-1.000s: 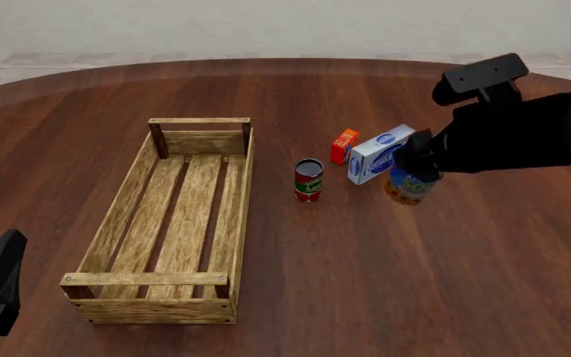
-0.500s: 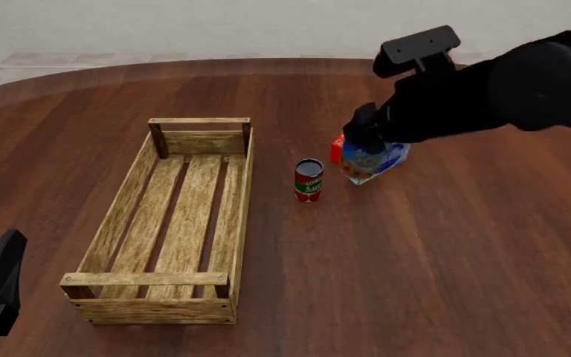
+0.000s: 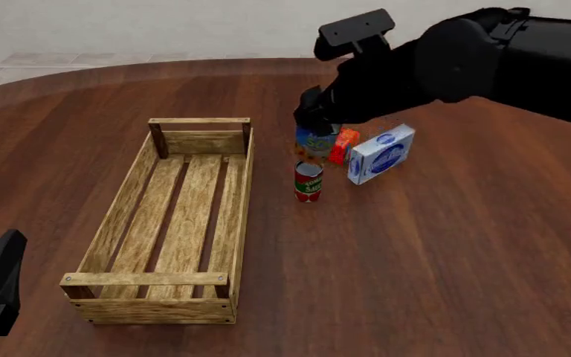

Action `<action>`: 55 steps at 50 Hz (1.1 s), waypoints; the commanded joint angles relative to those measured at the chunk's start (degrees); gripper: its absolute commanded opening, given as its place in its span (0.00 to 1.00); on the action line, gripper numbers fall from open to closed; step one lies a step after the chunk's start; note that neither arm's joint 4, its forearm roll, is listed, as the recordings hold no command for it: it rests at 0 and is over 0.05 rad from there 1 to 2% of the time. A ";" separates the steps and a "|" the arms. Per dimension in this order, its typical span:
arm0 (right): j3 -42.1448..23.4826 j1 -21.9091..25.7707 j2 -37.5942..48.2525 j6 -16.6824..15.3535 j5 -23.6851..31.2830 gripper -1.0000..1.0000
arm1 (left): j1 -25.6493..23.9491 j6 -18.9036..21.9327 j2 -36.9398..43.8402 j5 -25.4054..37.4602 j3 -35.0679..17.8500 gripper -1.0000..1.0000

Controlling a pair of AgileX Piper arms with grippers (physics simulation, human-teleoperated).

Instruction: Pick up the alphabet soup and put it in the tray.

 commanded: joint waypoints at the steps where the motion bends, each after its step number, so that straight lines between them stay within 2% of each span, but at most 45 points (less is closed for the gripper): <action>1: -5.36 2.21 3.86 1.03 0.64 0.00 | -0.01 0.00 0.00 -0.01 0.00 1.00; 55: -21.38 12.53 19.77 2.66 2.91 0.00 | 0.00 0.03 0.00 0.00 0.00 1.00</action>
